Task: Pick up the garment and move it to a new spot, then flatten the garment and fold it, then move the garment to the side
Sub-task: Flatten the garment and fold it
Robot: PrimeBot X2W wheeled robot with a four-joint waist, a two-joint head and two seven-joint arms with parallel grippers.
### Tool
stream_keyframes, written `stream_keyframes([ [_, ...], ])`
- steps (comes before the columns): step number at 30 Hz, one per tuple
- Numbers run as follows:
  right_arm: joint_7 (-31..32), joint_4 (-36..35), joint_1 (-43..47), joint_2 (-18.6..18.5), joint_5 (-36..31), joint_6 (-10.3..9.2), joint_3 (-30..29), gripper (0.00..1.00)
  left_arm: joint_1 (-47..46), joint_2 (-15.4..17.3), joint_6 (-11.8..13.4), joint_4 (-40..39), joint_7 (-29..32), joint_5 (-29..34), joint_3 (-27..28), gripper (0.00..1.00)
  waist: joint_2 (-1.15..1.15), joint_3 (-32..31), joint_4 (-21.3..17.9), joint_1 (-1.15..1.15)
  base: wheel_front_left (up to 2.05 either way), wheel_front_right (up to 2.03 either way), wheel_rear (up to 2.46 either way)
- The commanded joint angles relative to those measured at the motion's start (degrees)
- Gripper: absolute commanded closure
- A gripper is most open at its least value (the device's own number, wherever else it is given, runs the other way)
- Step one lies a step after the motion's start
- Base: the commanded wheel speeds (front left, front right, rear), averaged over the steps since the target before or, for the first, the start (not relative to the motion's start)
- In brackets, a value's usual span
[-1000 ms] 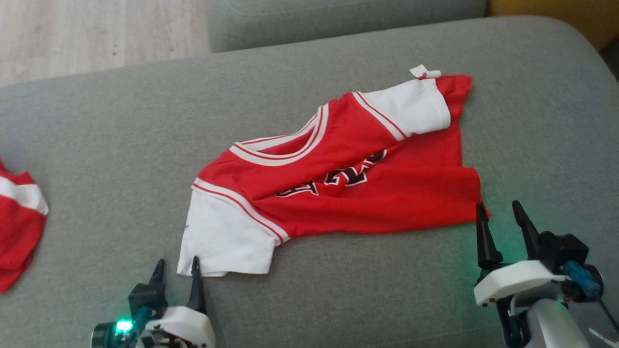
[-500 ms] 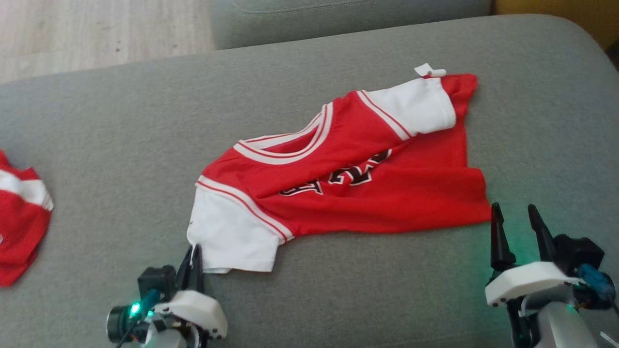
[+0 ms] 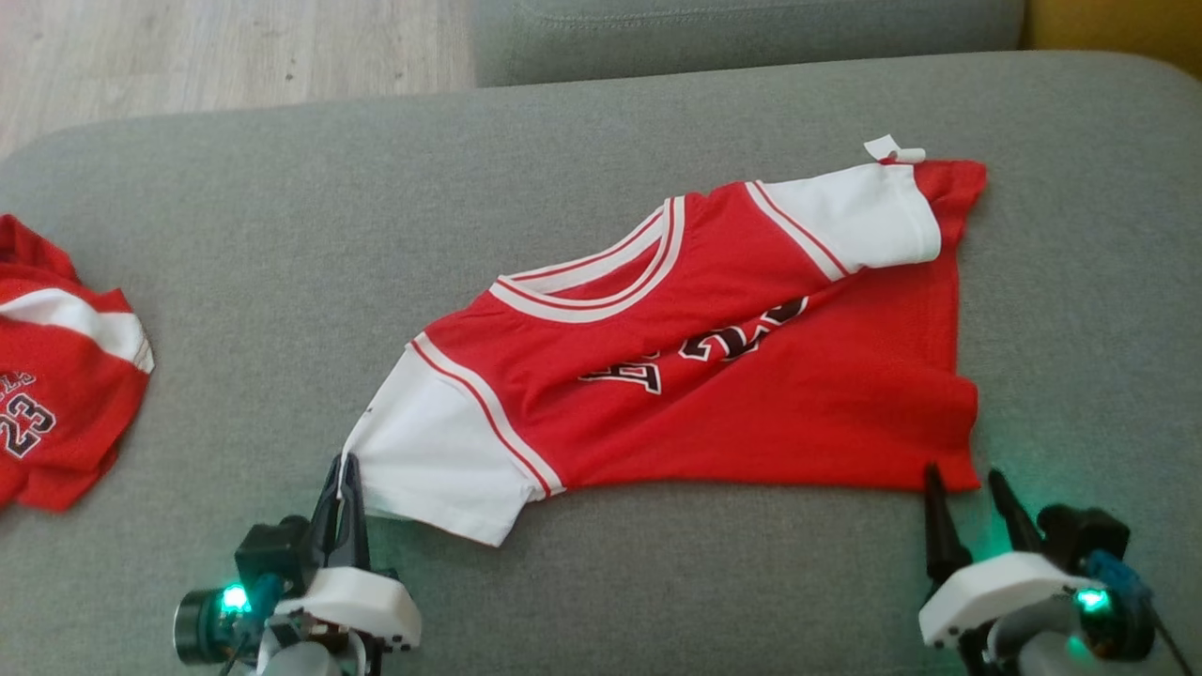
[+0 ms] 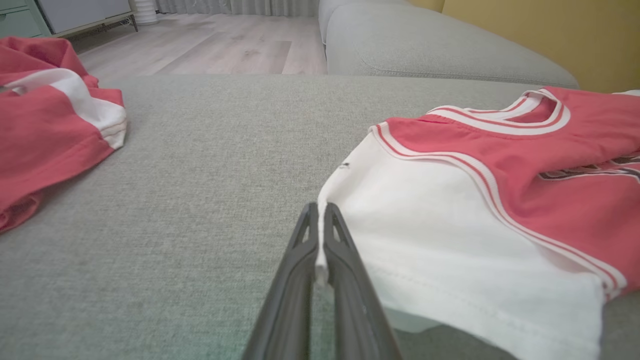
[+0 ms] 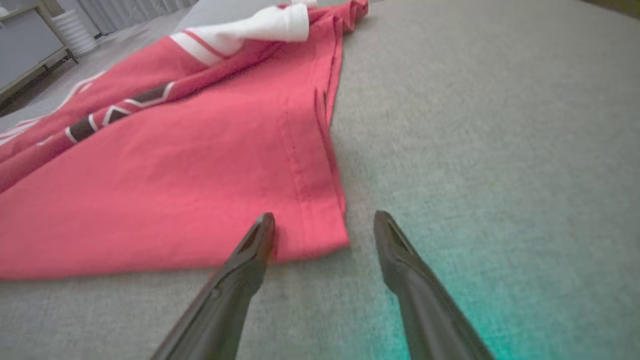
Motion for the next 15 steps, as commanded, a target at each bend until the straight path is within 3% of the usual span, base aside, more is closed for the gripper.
stream_keyframes([
  [1, -0.6, -0.1, -2.1, -0.2, 0.6, -0.04, 1.6, 0.0, -0.9, 0.6, -0.3, -1.8, -0.3, 0.6, 2.4, 1.0, 0.0, 0.4, 0.1, 0.0, 0.0, 0.0, 0.0],
  [8, -0.6, 5.6, -4.6, -0.2, 4.6, -0.04, 4.3, 0.0, -1.4, 0.4, -1.2, -2.1, -0.3, 1.3, 2.5, 1.0, 0.0, 1.7, 0.5, 0.0, 0.0, 0.0, 0.0],
  [9, -0.6, 6.5, -4.9, -0.2, 5.2, -0.04, 5.1, 0.45, -1.4, 0.4, -1.3, -2.1, -0.3, 1.4, 2.5, 1.0, 0.0, 1.8, 0.5, 0.0, 0.0, 0.0, 0.0],
  [10, -0.6, 7.5, -5.2, -0.2, 6.2, -0.04, 5.9, 1.0, -1.5, 0.4, -1.3, -2.1, -0.3, 1.5, 2.6, 1.0, 0.0, 1.9, 0.6, 0.0, 0.0, 0.0, 0.0],
  [15, -0.6, 7.9, -6.2, -0.2, 9.8, -0.04, 8.1, 1.0, -1.6, 0.4, -1.6, -3.5, -0.3, 0.8, 2.6, 1.0, 0.0, 1.0, 0.9, 0.0, 0.0, 0.0, 0.0],
])
